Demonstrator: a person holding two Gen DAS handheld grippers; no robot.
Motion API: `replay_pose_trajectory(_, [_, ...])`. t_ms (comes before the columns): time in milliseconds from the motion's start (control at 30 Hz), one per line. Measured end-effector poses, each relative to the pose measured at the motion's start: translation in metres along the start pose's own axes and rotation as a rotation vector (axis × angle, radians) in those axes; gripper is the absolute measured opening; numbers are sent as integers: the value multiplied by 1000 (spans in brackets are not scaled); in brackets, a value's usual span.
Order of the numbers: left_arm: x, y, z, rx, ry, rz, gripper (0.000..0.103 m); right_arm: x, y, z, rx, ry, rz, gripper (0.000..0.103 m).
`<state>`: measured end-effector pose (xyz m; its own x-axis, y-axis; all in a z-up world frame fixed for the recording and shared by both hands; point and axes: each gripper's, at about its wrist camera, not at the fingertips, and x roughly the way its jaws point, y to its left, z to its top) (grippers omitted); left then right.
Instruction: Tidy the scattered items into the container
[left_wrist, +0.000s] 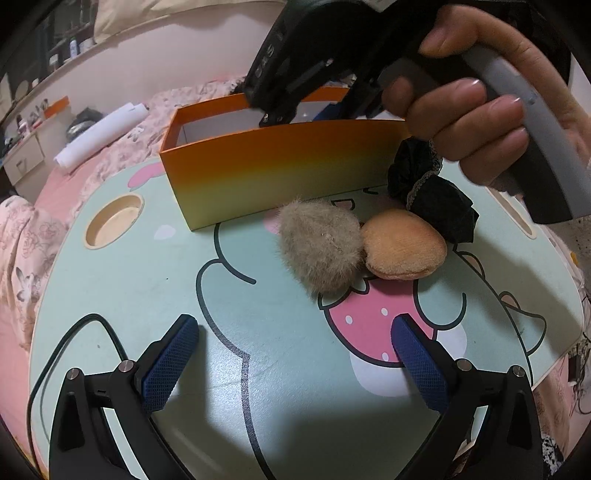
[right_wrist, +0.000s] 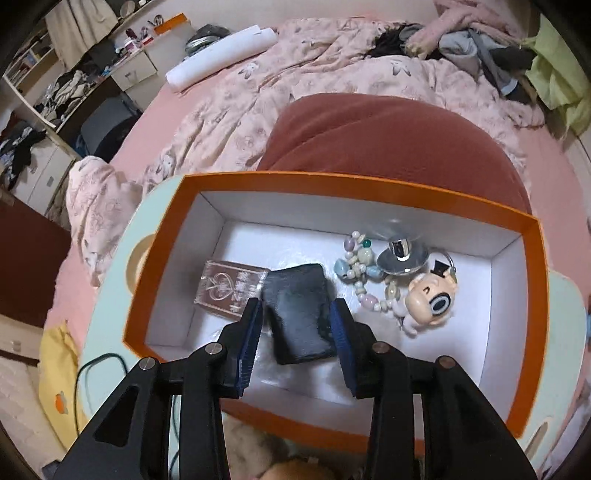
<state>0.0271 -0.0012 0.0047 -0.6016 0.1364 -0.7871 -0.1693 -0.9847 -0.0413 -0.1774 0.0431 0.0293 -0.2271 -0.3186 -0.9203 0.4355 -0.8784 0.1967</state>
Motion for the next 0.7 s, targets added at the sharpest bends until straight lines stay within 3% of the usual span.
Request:
replay_pose_trajectory(100, [0,0,0,0,0,-1,103,7,1,0,-9,18,31,44])
replay_pose_trajectory(200, [0,0,1,0,0,-1,103,19,0,2,-11,66,1,44])
replay_pose_trajectory(333, [0,1,1,-1,0,-1,103,9,-4,1,-3,29,-8,42])
replay_pose_trajectory(500, [0,0,1,-2,-1,0,103,-56,-17,-5,59,-148,123,42])
replay_pose_trajectory(600, [0,0,1,-1,-1,0,103,-110,-18,-23,32,-287,115,42])
replay_pose_trajectory(700, [0,0,1,-2,-1,0,103,-149,-20,-54,3,-370,91,42])
